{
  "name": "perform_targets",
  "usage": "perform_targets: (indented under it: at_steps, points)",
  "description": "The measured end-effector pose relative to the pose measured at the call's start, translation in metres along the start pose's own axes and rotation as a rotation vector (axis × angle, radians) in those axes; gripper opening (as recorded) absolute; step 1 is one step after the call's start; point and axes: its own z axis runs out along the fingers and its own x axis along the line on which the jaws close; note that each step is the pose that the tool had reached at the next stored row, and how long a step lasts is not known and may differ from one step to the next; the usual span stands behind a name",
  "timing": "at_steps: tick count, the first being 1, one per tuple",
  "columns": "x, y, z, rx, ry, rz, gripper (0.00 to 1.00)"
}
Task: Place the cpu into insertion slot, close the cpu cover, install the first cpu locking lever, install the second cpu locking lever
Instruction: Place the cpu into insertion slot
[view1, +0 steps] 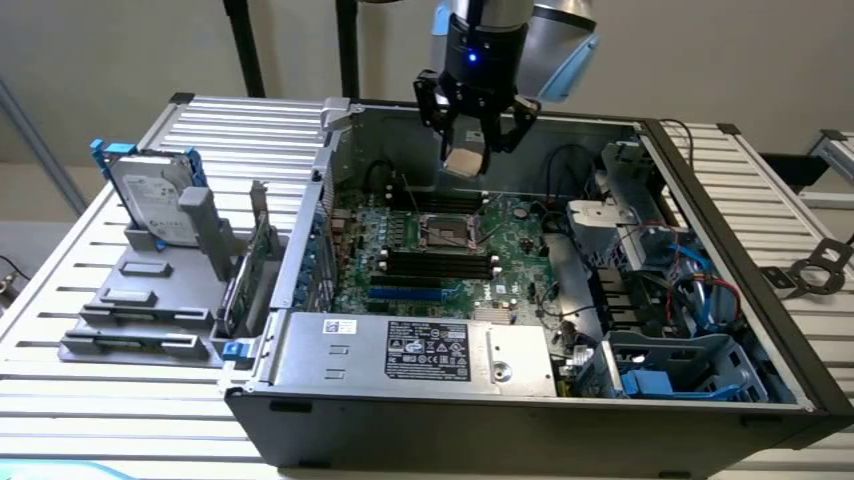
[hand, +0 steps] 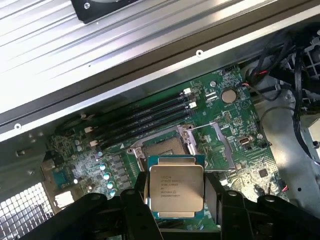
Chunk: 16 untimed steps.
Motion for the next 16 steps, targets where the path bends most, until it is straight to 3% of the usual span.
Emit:
perform_targets:
  at_steps: [16]
  points:
    - [-0.0002,-0.0006,0.0098,-0.0057,-0.0174,0.290,0.54]
